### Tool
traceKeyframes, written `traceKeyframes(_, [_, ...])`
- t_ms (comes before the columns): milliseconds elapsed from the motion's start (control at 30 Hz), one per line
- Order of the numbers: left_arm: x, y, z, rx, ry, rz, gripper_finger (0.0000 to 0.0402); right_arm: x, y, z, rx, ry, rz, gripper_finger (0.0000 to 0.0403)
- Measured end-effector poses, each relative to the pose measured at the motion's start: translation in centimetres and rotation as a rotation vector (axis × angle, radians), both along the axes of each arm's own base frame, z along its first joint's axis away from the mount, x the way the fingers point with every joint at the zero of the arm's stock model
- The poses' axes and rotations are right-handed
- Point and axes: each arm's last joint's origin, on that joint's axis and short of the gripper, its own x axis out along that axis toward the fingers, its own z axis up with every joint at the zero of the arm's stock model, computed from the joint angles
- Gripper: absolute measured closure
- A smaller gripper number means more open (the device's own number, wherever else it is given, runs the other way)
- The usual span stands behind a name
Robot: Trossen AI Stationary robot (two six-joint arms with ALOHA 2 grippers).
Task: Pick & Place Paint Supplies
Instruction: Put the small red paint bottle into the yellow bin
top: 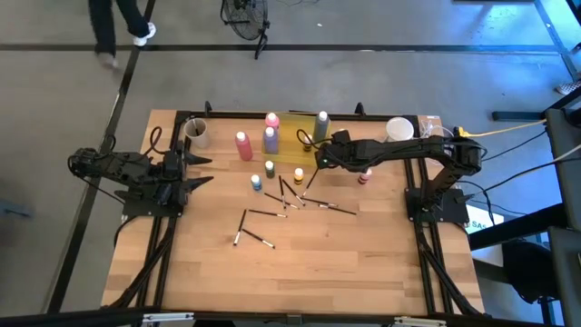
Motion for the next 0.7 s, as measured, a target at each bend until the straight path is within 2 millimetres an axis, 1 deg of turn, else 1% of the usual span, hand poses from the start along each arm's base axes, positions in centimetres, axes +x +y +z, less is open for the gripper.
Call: traceKeyframes(700, [0.0, 0.0, 0.0, 0.0, 0.0, -0.001, 0.0155, -0.06, -0.25, -0.01, 0.007, -0.002, -0.006, 0.0137])
